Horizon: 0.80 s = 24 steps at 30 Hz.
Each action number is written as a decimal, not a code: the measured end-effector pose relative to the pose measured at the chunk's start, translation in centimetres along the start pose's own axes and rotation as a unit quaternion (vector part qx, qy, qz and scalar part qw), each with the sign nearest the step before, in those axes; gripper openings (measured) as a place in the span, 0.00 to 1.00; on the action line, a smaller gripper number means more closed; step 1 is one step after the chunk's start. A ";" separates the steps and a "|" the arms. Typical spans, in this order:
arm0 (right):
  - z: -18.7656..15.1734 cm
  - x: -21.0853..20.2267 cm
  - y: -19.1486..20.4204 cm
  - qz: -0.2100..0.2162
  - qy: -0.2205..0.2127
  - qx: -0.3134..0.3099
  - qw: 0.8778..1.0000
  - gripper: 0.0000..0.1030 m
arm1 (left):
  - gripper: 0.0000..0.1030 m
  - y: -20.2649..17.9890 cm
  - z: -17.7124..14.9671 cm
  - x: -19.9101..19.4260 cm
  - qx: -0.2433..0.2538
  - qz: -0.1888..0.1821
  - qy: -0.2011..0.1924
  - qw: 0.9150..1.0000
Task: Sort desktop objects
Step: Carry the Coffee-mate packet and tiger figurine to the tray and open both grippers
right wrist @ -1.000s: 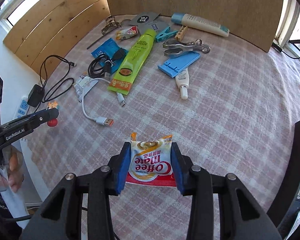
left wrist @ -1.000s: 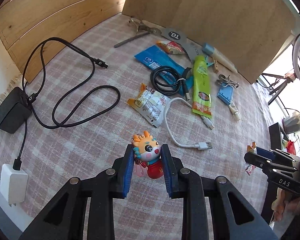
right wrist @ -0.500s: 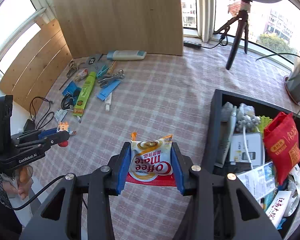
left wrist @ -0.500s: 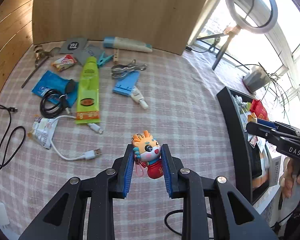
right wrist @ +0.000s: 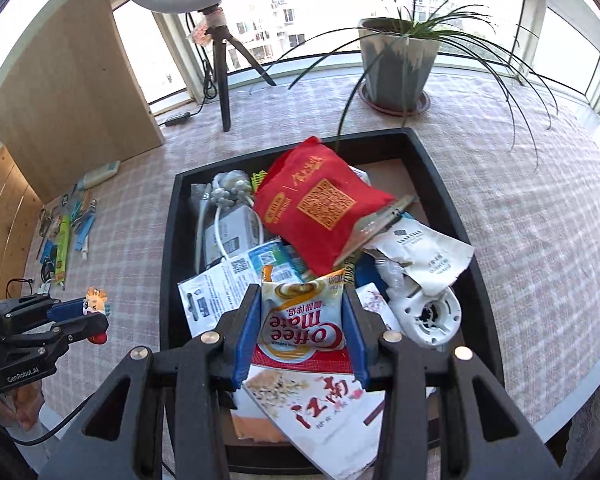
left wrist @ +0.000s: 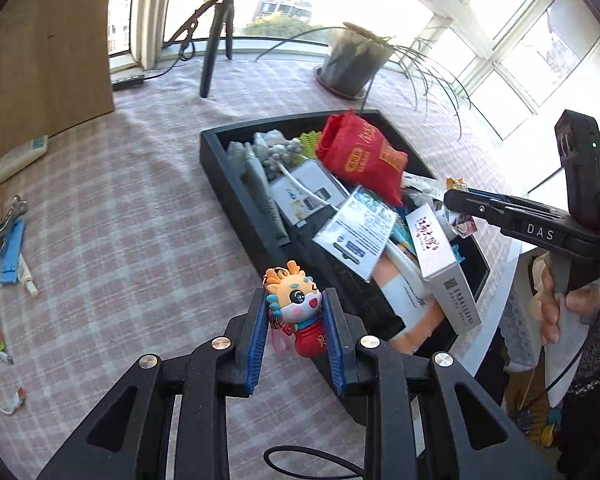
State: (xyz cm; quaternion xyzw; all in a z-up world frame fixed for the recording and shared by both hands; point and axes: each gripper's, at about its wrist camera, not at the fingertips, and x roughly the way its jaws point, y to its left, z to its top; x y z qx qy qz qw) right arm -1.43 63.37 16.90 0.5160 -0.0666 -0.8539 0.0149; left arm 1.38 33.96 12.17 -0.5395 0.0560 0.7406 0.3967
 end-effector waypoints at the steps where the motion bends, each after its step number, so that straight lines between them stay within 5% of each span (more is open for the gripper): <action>1: -0.3 -0.1 -1.0 -0.007 0.000 0.010 1.000 0.37 | 0.24 -1.2 0.0 0.6 0.015 -0.003 0.007 1.000; 12: -2.1 -1.0 -6.8 -0.034 0.000 0.071 0.997 0.41 | 0.25 -8.5 -1.3 3.7 0.097 -0.034 0.057 0.993; 15: -2.2 -1.0 -6.6 -0.045 0.007 0.075 0.996 0.49 | 0.50 -8.4 -1.0 3.4 0.088 -0.037 0.055 0.994; 24: -1.3 -0.5 -5.7 -0.037 0.013 0.080 0.996 0.54 | 0.51 -6.0 -0.5 1.9 0.058 -0.012 0.027 0.998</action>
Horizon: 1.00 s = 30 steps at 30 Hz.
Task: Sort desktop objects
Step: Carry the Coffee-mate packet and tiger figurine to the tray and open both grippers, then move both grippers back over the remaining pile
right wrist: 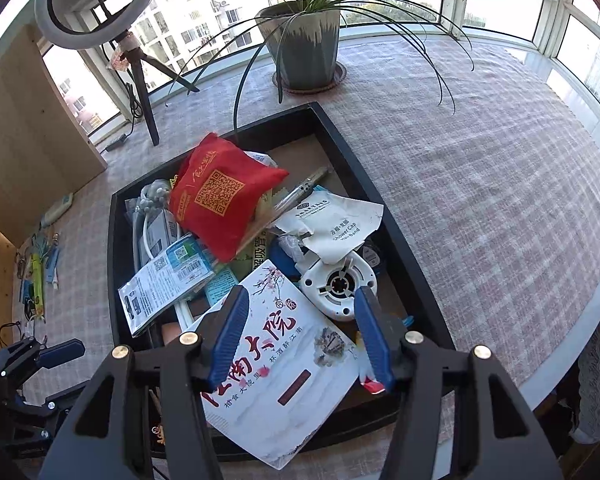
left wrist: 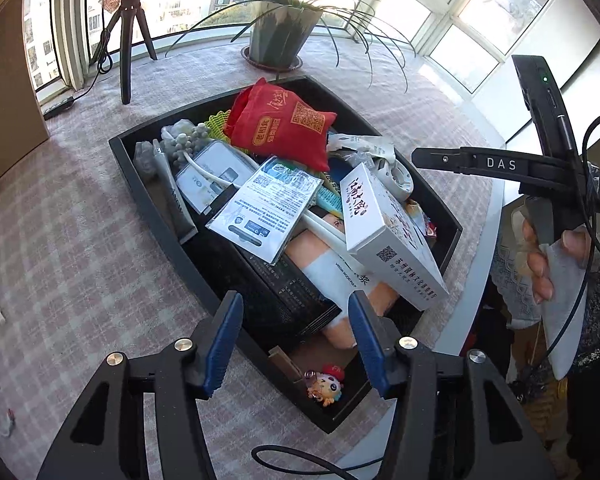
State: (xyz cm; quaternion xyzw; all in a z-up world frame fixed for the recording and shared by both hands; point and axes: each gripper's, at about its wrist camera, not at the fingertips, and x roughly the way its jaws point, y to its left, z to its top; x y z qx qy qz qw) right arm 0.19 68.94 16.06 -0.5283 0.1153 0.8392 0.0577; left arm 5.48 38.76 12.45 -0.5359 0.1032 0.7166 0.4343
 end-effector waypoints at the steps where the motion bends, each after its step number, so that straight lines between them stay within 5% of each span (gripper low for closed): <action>1: 0.0 0.0 0.3 0.002 0.000 -0.003 1.000 0.55 | 0.51 0.4 0.0 0.0 -0.006 0.002 0.001 1.000; 17: 1.0 2.5 7.9 0.045 0.028 -0.068 0.996 0.56 | 0.51 10.5 -1.2 -2.4 -0.118 0.060 -0.026 0.991; 24: 1.7 3.8 14.0 0.090 0.047 -0.104 0.989 0.56 | 0.51 17.0 -2.8 -4.4 -0.173 0.093 -0.037 0.980; 30: 2.3 4.9 22.3 0.147 0.063 -0.160 0.974 0.56 | 0.51 24.6 -4.6 -7.1 -0.237 0.125 -0.054 0.962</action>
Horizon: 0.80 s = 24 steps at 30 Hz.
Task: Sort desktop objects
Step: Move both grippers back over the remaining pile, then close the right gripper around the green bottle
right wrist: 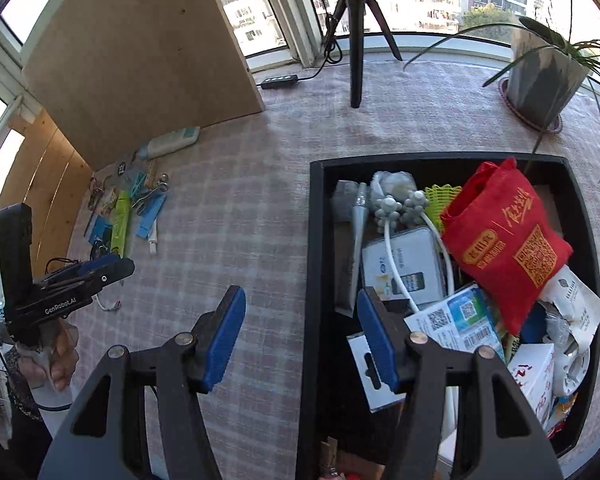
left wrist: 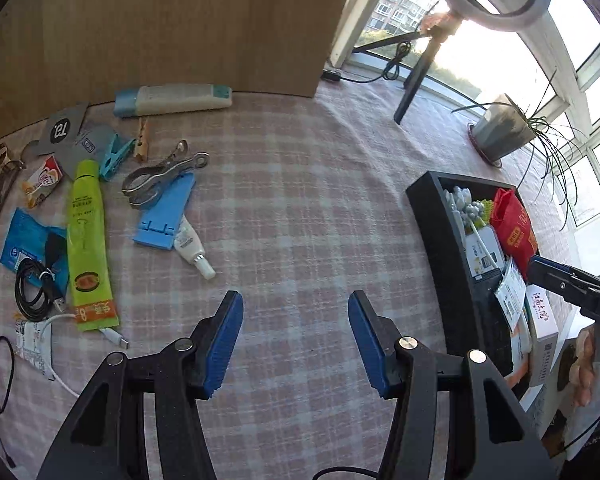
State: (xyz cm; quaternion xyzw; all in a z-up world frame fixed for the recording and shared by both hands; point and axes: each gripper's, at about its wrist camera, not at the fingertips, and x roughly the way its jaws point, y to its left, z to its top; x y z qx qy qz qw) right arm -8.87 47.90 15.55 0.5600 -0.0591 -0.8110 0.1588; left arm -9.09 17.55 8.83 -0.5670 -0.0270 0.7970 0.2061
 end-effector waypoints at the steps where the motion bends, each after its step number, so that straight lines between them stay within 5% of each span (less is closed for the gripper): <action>1: 0.5 0.6 1.4 0.011 0.002 -0.011 1.000 0.56 | 0.51 1.5 0.4 -0.2 -0.011 0.008 -0.004 1.000; 6: 3.3 4.3 8.5 0.092 0.024 -0.054 0.994 0.54 | 0.48 8.2 2.1 -0.5 -0.052 0.046 -0.014 0.998; 13: 7.3 12.4 17.0 0.200 0.099 -0.033 0.974 0.40 | 0.40 14.6 3.7 0.3 -0.072 0.062 -0.004 0.995; 24: 9.1 22.1 24.0 0.197 0.171 -0.028 0.965 0.35 | 0.36 16.6 4.8 2.5 -0.030 0.058 0.010 0.998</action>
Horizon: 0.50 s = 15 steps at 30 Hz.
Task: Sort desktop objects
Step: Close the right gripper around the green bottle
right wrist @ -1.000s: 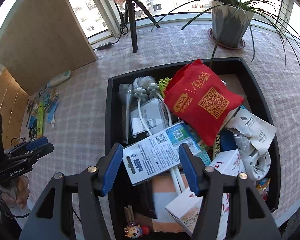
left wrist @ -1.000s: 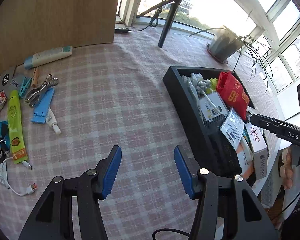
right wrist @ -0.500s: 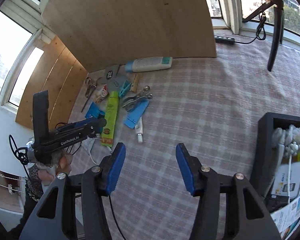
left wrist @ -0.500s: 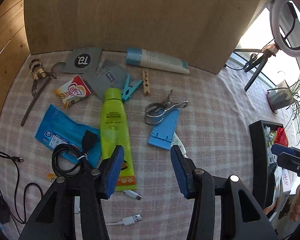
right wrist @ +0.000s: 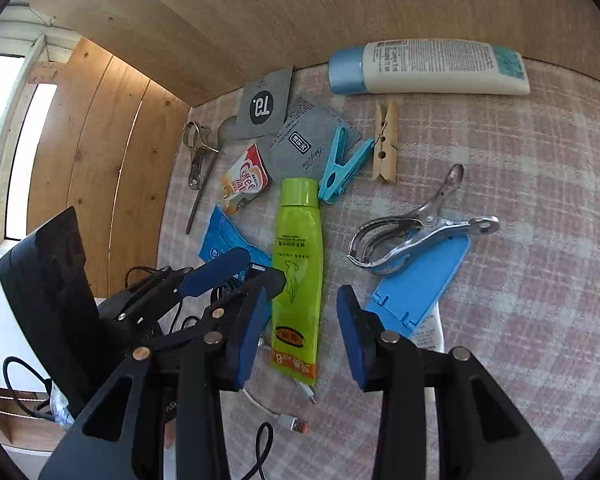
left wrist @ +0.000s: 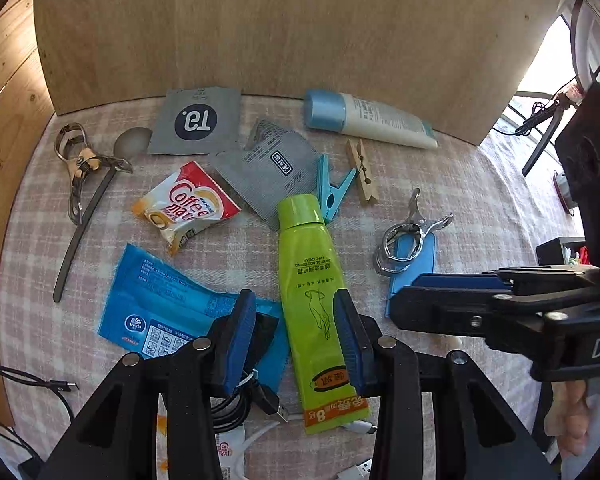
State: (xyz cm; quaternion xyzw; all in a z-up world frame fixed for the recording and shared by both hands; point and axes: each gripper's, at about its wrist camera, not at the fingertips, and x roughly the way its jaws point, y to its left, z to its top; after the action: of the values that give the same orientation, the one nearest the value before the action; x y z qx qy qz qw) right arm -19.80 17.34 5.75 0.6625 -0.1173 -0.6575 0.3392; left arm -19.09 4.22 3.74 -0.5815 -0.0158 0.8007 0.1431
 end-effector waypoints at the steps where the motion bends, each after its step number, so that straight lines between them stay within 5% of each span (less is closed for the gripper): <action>1: 0.3 0.4 -0.1 -0.003 0.001 0.004 1.000 0.33 | 0.35 -0.2 0.1 0.2 0.010 0.006 0.000 1.000; 15: 1.2 3.5 -0.7 -0.001 0.019 0.022 1.000 0.33 | 0.35 -2.0 -0.3 2.7 0.051 -0.025 0.021 0.998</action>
State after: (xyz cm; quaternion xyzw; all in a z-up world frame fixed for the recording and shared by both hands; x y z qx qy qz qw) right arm -20.74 15.41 2.69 0.6820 -0.1249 -0.6424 0.3264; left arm -19.12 6.75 1.53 -0.5896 0.0136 0.7843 0.1923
